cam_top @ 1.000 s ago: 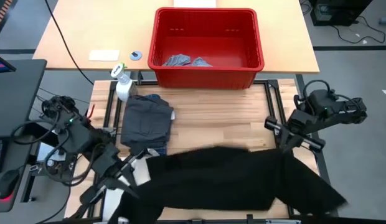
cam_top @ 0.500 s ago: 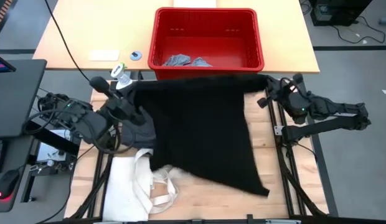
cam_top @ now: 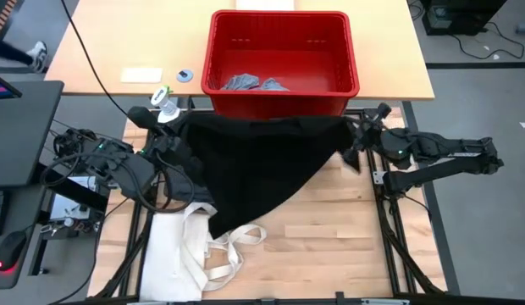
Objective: Fold Laundry from Bin
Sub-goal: Fold the black shirt
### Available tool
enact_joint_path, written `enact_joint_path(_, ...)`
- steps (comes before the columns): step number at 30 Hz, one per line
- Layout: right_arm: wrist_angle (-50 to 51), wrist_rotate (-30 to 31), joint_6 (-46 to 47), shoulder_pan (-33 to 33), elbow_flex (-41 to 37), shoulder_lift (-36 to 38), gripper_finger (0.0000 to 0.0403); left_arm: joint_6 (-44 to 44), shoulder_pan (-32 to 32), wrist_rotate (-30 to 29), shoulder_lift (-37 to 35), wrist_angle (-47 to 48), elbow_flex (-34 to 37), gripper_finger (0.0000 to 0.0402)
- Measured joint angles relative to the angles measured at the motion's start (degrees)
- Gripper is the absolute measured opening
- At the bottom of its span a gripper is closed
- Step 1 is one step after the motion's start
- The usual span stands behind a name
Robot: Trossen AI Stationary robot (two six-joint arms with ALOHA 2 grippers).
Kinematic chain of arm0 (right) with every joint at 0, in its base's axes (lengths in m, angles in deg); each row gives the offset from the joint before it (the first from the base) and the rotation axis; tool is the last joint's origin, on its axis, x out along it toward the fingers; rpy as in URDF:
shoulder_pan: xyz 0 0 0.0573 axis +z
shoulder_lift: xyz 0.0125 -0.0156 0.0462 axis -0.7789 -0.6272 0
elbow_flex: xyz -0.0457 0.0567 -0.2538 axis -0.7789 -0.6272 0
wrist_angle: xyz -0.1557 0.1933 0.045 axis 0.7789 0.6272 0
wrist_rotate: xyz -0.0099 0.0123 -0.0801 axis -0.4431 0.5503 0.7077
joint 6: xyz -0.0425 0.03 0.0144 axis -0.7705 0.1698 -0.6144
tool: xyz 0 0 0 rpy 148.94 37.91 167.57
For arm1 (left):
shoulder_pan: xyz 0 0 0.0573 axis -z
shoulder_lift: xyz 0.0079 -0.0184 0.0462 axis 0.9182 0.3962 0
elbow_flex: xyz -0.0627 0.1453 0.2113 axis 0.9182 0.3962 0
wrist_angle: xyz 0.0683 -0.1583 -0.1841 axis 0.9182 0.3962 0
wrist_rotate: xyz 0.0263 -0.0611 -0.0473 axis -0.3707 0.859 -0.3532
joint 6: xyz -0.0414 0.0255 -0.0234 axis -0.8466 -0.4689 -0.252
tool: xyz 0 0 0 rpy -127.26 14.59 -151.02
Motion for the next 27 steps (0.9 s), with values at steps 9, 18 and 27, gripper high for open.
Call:
enact_joint_path(9, 4.7, -11.3, 5.5, 1.8, 0.0, -3.6, 0.002, -13.6, 3.2, 14.1, -0.1, 1.6, 0.0, 0.0011)
enact_joint_path(18, -4.2, -78.4, 37.8, 8.2, 0.0, -3.3, 0.0022, -33.8, 9.3, 68.3, 3.6, -9.6, 0.0, 0.0011)
enact_joint_path(27, -43.8, -92.5, 42.1, 23.9, 0.0, -4.7, 0.0024, -26.7, 14.9, 81.8, 12.9, -45.5, 0.0, 0.0011)
